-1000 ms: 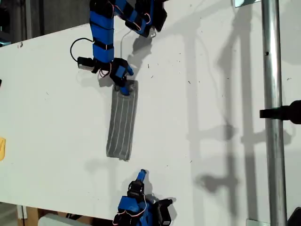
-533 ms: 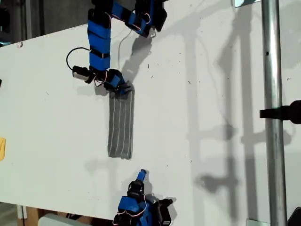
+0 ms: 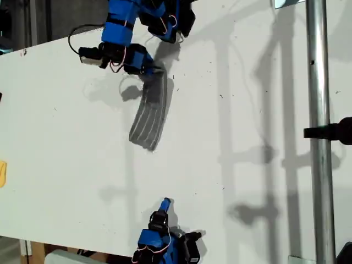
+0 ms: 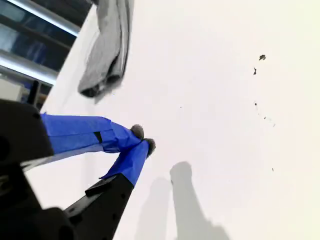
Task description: Grasp corners of a towel and fold twice.
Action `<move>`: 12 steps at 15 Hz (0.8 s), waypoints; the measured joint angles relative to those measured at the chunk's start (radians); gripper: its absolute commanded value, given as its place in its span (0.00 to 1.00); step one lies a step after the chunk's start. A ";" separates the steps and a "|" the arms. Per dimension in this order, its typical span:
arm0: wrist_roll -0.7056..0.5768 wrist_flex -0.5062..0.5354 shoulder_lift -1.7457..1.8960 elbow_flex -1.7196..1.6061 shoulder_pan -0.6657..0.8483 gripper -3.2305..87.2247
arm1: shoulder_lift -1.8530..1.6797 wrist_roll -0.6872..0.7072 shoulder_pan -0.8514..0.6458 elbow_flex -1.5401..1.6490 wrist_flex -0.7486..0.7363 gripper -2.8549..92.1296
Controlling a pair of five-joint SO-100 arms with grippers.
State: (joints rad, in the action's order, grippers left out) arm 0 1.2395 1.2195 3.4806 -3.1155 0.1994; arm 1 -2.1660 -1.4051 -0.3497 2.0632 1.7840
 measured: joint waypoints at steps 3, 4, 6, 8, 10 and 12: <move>0.000 0.000 0.000 0.000 0.002 0.01 | 0.058 0.012 0.037 -0.069 -0.104 0.03; 0.000 0.000 0.000 0.000 0.002 0.01 | 0.121 0.035 0.038 -0.098 -0.190 0.03; 0.000 0.006 0.000 0.000 0.000 0.01 | 0.265 0.080 0.035 -0.195 -0.327 0.03; 0.000 0.008 0.000 0.000 0.000 0.01 | 0.396 0.107 0.035 -0.285 -0.449 0.03; 0.000 0.008 0.000 0.000 0.000 0.01 | 0.554 0.132 0.041 -0.364 -0.552 0.03; 0.000 0.008 0.000 0.000 0.000 0.01 | 0.712 0.170 0.044 -0.479 -0.601 0.34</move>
State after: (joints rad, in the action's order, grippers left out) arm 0 1.2395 1.2272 3.4806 -3.1155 0.1994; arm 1 -1.4542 -1.2349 -0.3053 1.5846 1.1827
